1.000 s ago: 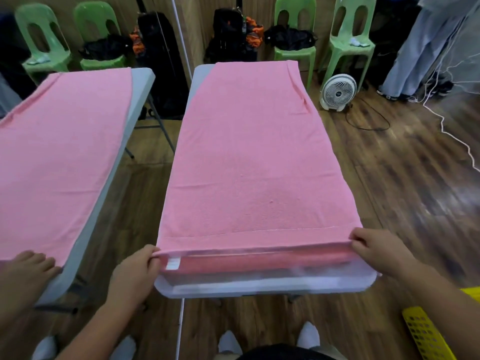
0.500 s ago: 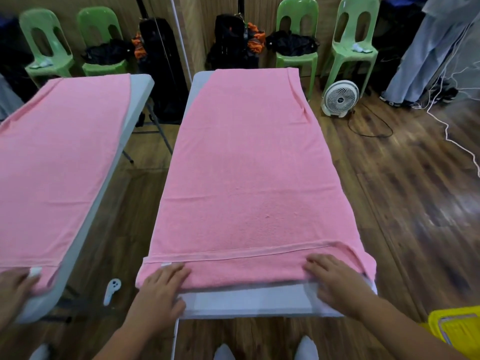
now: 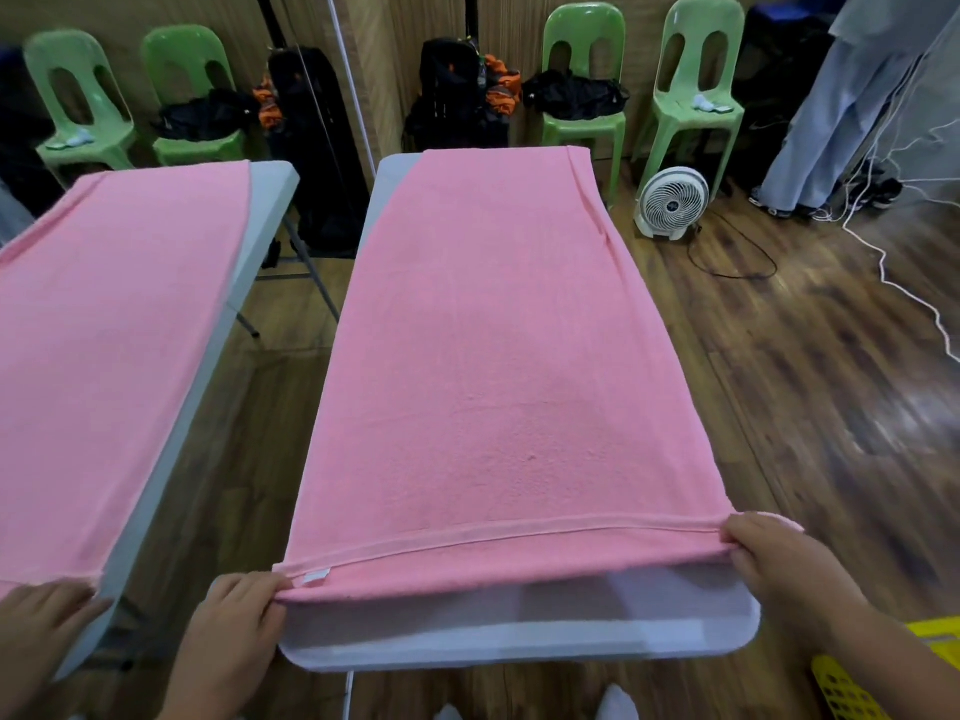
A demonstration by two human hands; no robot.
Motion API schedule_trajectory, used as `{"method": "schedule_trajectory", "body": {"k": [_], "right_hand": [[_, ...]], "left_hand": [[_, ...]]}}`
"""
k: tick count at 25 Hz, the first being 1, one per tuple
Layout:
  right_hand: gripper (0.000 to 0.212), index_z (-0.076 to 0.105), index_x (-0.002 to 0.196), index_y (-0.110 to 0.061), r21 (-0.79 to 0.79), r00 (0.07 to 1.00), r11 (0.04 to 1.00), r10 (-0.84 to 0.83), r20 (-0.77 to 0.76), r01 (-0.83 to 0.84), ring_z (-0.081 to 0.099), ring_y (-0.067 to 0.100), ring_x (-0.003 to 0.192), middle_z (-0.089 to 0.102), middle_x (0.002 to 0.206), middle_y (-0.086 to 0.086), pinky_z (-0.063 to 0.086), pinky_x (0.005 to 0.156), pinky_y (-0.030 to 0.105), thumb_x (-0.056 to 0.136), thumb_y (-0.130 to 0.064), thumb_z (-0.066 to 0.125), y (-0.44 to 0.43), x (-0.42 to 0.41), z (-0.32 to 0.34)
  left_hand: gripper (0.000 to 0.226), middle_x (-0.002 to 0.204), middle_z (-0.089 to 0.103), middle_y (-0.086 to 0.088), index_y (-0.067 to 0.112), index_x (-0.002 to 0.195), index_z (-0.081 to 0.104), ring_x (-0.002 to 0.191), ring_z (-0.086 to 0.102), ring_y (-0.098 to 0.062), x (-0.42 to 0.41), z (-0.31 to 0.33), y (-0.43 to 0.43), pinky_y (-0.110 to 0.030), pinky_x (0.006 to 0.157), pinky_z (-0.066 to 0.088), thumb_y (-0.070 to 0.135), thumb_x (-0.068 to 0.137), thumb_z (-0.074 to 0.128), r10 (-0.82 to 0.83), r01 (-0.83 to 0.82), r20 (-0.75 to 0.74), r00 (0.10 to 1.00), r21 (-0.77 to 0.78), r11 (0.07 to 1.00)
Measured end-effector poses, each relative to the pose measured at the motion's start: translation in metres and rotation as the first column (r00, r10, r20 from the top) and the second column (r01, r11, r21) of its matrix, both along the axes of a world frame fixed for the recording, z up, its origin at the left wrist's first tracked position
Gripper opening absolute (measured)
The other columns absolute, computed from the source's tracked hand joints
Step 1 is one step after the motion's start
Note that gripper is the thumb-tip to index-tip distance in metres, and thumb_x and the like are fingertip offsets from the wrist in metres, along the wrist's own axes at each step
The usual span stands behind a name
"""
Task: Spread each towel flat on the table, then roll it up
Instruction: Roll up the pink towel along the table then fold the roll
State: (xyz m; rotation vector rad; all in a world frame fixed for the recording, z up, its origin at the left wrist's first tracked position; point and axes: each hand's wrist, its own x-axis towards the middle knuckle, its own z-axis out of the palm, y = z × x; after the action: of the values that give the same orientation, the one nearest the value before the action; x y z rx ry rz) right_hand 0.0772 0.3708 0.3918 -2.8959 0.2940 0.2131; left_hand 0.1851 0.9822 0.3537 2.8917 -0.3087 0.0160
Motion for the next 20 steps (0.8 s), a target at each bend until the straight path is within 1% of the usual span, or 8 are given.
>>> {"method": "schedule_trajectory", "body": {"k": [6,8,10,12,14,15,17,20], "right_hand": [[0.013,0.053,0.084,-0.041,0.079,0.976,0.995,0.069,-0.208,-0.054,0.057,0.007,0.078,0.063,0.085,-0.017,0.049,0.070,0.033,0.085,-0.041,0.040,-0.022,0.073,0.013],[0.014,0.057,0.091,-0.039,-0.040,0.969,0.998,0.037,-0.246,-0.049,0.056,0.011,0.083,0.065,0.093,-0.014,0.048,0.072,0.032,0.088,-0.038,0.044,-0.028,0.088,0.010],[0.020,0.063,0.099,-0.031,-0.174,0.988,0.985,-0.034,-0.150,0.007,0.054,0.018,0.092,0.065,0.102,-0.006,0.046,0.073,0.032,0.089,-0.030,0.047,-0.024,0.092,0.003],[0.027,0.068,0.094,-0.024,-0.243,0.967,0.942,0.251,0.042,-0.233,0.054,0.024,0.091,0.064,0.098,-0.003,0.046,0.076,0.037,0.081,-0.021,0.045,0.013,0.089,-0.003],[0.026,0.066,0.094,-0.024,-0.097,0.874,0.881,0.473,0.115,-0.464,0.054,0.020,0.090,0.061,0.098,-0.005,0.049,0.077,0.035,0.072,-0.022,0.054,0.075,0.073,-0.017],[0.034,0.066,0.101,-0.024,-0.042,0.867,0.878,0.478,0.143,-0.477,0.055,0.018,0.094,0.061,0.104,-0.005,0.049,0.079,0.033,0.068,-0.025,0.060,0.094,0.065,-0.023],[0.045,0.067,0.108,-0.021,0.038,0.927,0.940,0.325,0.188,-0.338,0.061,0.023,0.097,0.066,0.108,0.000,0.049,0.086,0.036,0.064,-0.029,0.060,0.085,0.057,-0.031],[0.033,0.071,0.100,-0.023,-0.046,0.972,0.993,0.120,0.200,-0.113,0.061,0.024,0.090,0.069,0.099,-0.003,0.043,0.086,0.038,0.072,-0.026,0.054,0.020,0.047,-0.035]], "left_hand": [[0.012,0.085,0.063,0.009,0.033,0.088,0.058,0.074,0.053,-0.007,0.057,0.020,-0.023,-0.031,0.067,0.049,0.024,0.096,0.055,0.149,-0.154,-0.083,0.985,-0.059,0.986],[0.009,0.091,0.067,0.006,0.034,0.093,0.059,0.077,0.055,-0.008,0.072,0.020,-0.028,-0.031,0.070,0.050,0.027,0.096,0.053,0.153,-0.152,-0.099,0.983,0.014,0.988],[0.017,0.107,0.067,0.002,0.028,0.106,0.064,0.095,0.058,-0.016,0.074,0.017,-0.040,-0.040,0.086,0.050,0.029,0.095,0.051,0.133,-0.135,0.025,0.991,0.115,0.984],[0.028,0.118,0.063,0.002,0.026,0.115,0.063,0.108,0.055,-0.021,0.055,0.014,-0.074,-0.044,0.098,0.043,0.027,0.089,0.051,-0.079,0.066,0.101,0.992,0.128,0.990],[0.044,0.125,0.060,0.007,0.029,0.121,0.061,0.112,0.054,-0.017,0.027,0.006,-0.106,-0.041,0.100,0.043,0.034,0.078,0.056,-0.295,0.292,0.033,0.955,0.079,0.953],[0.050,0.128,0.059,0.009,0.030,0.125,0.059,0.113,0.054,-0.015,0.022,0.004,-0.111,-0.041,0.100,0.045,0.036,0.075,0.057,-0.295,0.295,-0.011,0.956,0.056,0.954],[0.050,0.128,0.061,0.006,0.028,0.127,0.061,0.112,0.056,-0.017,0.029,-0.001,-0.097,-0.042,0.098,0.047,0.035,0.079,0.049,-0.181,0.182,-0.025,0.983,0.045,0.982],[0.043,0.111,0.068,0.001,0.023,0.109,0.071,0.101,0.060,-0.024,0.045,0.004,-0.062,-0.046,0.090,0.051,0.033,0.084,0.037,-0.076,0.076,-0.001,0.997,0.070,0.995]]}}
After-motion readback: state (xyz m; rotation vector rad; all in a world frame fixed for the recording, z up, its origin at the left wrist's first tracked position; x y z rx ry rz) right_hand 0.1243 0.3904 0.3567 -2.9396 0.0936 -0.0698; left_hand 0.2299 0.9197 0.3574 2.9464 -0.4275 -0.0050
